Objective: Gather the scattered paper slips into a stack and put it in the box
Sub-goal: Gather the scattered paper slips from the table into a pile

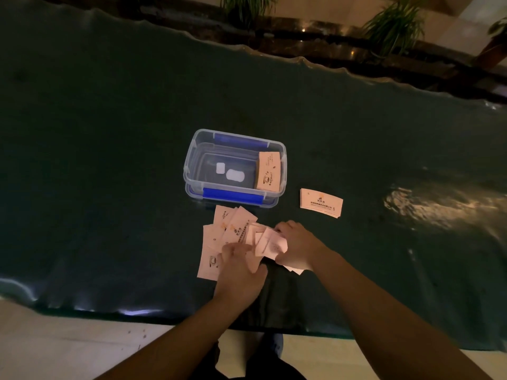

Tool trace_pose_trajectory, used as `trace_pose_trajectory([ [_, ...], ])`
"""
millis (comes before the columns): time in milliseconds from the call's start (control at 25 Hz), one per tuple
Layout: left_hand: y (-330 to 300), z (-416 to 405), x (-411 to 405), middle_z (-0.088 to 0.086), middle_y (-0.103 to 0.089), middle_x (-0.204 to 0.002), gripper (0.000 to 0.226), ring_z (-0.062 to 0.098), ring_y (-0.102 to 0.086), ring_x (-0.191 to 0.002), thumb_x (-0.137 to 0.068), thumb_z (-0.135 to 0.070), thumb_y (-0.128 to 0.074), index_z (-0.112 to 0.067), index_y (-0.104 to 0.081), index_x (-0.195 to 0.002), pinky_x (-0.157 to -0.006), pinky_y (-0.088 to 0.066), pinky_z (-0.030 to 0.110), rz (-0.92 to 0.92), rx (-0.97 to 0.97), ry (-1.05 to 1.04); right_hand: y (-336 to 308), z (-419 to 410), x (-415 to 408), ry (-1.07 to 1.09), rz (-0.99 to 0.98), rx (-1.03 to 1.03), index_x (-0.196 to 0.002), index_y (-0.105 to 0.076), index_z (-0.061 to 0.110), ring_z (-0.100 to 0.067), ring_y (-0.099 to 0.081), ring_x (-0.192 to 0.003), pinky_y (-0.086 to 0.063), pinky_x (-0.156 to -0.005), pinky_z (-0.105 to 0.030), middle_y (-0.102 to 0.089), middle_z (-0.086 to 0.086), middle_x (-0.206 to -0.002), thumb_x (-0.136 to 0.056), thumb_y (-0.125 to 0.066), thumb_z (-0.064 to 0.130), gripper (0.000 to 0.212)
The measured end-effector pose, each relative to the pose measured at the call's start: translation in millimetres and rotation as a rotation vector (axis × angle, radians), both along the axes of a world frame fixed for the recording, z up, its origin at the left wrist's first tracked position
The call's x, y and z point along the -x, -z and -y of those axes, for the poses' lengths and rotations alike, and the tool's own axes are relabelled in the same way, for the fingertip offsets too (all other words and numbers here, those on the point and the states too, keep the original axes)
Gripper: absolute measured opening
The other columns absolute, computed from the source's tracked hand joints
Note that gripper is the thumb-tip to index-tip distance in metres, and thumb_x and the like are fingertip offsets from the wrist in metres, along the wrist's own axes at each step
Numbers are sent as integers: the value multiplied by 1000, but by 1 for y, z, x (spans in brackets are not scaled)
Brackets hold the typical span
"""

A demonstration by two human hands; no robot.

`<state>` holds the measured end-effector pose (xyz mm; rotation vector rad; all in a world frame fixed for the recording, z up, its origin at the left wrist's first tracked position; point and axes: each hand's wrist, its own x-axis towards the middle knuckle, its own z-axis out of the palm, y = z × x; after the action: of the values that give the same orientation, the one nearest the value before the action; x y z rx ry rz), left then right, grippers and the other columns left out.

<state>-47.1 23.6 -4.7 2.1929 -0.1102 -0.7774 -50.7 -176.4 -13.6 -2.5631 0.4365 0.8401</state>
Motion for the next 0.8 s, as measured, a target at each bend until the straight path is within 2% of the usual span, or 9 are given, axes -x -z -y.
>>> trace_pose_trajectory([
  [80,7,-8,-8,0,-38,-144,60,16,-33,-124,-87,-32,-67,-20,-45,-142,-102,-38,34,61,-64,39,1,0,8,85,15,-45,-145,-45,33,-18,-54,-124,-52,-92,-33,-49,5,-137,-70,-86,40,85],
  [240,11,-11,-19,3,-42,-148,68,25,-36,-135,-90,-33,-64,-21,-37,-151,-109,-40,45,-41,-132,116,-3,2,25,308,-20,-149,-148,-43,32,-15,-57,-111,-49,-77,-25,-47,5,-134,-74,-85,34,84],
  [360,13,-10,-23,3,-44,-146,68,28,-37,-136,-88,-28,-64,-23,-39,-151,-113,-39,50,-60,-148,139,-3,-1,36,587,-27,-322,-135,-54,24,-16,-59,-101,-48,-68,-26,-58,-3,-134,-86,-77,23,54],
  [400,13,-9,-25,3,-45,-145,68,28,-38,-135,-87,-26,-65,-24,-40,-151,-114,-39,52,-66,-148,136,-4,-4,39,724,-22,-407,-132,-55,22,-20,-62,-102,-51,-70,-30,-62,-6,-136,-90,-73,20,46],
  [480,14,-7,-28,2,-47,-143,68,28,-41,-133,-86,-25,-65,-26,-43,-149,-113,-39,51,-69,-158,160,-3,-10,44,968,-3,-590,-136,-57,19,-29,-67,-111,-57,-86,-45,-67,-10,-134,-96,-65,16,40],
  [560,14,-4,-32,2,-49,-139,60,27,-44,-129,-86,-31,-64,-26,-48,-144,-110,-40,49,-62,-168,230,-3,-18,47,1128,12,-758,-133,-60,19,-33,-71,-111,-55,-99,-55,-73,-13,-123,-100,-59,14,34],
  [680,15,0,-33,3,-51,-137,49,25,-45,-127,-90,-33,-63,-25,-55,-137,-110,-40,46,-35,-159,318,1,-31,46,1207,49,-844,-121,-66,18,-33,-76,-103,-59,-93,-52,-80,-14,-110,-101,-56,12,24],
  [800,17,6,-27,2,-46,-140,52,24,-40,-129,-90,-26,-62,-29,-50,-140,-106,-39,42,-12,-181,393,6,-39,41,1214,86,-796,-124,-66,20,-32,-75,-102,-58,-92,-52,-79,-10,-112,-100,-57,12,27],
])
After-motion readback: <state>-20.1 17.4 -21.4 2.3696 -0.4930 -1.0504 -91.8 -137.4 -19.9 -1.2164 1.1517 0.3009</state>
